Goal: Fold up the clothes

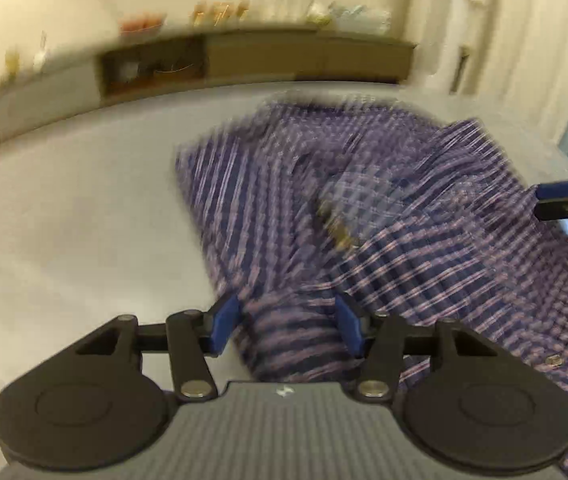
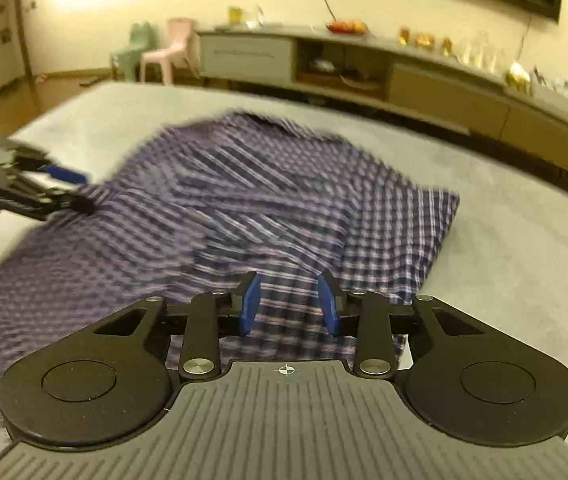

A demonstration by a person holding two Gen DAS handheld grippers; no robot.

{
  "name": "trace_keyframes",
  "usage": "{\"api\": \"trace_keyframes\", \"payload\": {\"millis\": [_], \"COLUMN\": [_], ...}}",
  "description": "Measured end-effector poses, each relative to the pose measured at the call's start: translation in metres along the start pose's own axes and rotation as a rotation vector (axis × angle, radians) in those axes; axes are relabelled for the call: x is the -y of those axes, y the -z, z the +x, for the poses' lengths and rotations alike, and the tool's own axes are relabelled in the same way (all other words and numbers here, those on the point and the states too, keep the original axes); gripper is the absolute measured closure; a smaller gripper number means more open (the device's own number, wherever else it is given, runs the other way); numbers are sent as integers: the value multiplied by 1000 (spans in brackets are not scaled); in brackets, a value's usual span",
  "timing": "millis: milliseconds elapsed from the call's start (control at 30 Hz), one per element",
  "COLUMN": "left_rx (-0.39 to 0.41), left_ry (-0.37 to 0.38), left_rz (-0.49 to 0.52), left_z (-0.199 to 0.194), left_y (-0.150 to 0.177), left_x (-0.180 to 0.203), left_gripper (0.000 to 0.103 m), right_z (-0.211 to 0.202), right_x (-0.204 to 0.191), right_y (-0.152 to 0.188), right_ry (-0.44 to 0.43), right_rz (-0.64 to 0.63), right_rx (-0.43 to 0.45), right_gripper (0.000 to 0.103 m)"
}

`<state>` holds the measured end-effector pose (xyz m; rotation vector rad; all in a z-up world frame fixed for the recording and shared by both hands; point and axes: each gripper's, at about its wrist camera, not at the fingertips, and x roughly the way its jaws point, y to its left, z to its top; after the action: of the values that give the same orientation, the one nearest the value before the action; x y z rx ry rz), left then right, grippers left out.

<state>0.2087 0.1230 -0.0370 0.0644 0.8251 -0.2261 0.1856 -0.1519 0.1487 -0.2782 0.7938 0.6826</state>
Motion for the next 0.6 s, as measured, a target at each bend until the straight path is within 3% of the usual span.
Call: {"api": "trace_keyframes", "payload": {"millis": [67, 167, 300, 400, 467, 500, 600], "left_rx": [10, 85, 6, 64, 119, 134, 111], "left_ry": [11, 66, 24, 19, 11, 3, 72], "left_rz": [33, 10, 29, 86, 98, 89, 21], "left_z": [-4, -19, 2, -4, -4, 0, 23], "left_y": [-5, -12, -7, -19, -36, -47, -77], "left_x": [2, -1, -5, -11, -26, -36, -70], "left_gripper": [51, 47, 47, 46, 26, 22, 11], "right_z": [9, -5, 4, -3, -16, -15, 0], "right_x": [18, 23, 25, 33, 45, 54, 84], "right_y": [3, -1, 4, -4, -17, -26, -49], "right_ry": [-60, -83, -87, -111, -120, -105, -67], "right_rz": [87, 75, 48, 40, 39, 40, 54], "right_rx": [-9, 18, -20, -13, 47, 63, 85], "right_gripper": [70, 70, 63, 53, 32, 20, 18]}}
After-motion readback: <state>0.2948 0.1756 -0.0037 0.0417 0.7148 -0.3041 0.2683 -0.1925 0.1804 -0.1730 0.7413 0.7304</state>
